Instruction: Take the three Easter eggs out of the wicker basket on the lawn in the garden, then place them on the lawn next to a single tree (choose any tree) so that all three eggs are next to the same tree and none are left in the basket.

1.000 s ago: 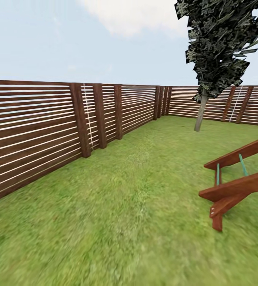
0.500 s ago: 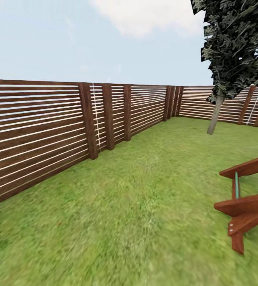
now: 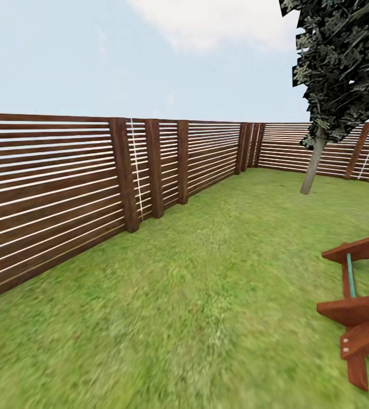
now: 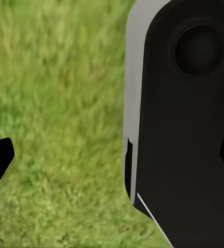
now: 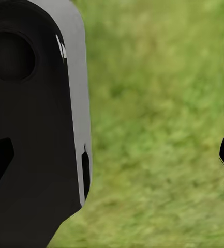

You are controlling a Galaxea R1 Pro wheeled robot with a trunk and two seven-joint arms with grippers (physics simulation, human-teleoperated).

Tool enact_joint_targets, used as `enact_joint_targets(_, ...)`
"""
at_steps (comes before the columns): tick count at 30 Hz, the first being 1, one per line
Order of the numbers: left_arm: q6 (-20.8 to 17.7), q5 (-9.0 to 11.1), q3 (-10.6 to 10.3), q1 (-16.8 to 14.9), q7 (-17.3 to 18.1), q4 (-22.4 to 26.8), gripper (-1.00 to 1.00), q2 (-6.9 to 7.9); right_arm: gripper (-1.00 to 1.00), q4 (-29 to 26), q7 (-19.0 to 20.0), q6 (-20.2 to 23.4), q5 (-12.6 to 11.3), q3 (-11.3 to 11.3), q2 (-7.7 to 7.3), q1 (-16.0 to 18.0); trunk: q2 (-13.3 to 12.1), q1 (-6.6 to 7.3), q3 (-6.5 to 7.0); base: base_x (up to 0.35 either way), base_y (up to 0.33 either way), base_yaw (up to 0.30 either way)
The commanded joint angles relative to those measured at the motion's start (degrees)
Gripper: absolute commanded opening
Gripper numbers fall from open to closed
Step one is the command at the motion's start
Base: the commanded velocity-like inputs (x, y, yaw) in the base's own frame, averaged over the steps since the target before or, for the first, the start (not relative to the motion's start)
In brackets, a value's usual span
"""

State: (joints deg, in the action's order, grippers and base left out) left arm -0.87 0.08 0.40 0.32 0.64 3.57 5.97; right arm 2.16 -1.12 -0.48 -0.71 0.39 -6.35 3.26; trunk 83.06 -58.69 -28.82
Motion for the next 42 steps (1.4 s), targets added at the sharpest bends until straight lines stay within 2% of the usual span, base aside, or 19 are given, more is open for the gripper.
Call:
enact_joint_targets(1, -0.1, 0.0, 0.0, 0.0, 0.1, 0.1, 1.0, 0.01, 1.0, 0.1, -0.1, 0.0, -0.1, 0.1, 0.01, 0.1, 0.0, -0.03, -0.05, 0.335, 0.0, 0.0)
enact_joint_targets(36, -0.1, 0.1, 0.0, 0.0, 0.1, 0.1, 1.0, 0.01, 1.0, 0.1, -0.1, 0.0, 0.1, 0.2, -0.06, 0.1, 0.0, -0.03, -0.05, 0.334, 0.0, 0.0)
enact_joint_targets(42, 0.1, 0.0, 0.0, 0.0, 0.1, 0.1, 1.0, 0.01, 1.0, 0.3, 0.0, 0.0, 0.3, 0.6, -0.18, 0.1, 0.0, -0.03, -0.05, 0.091, 0.0, 0.0)
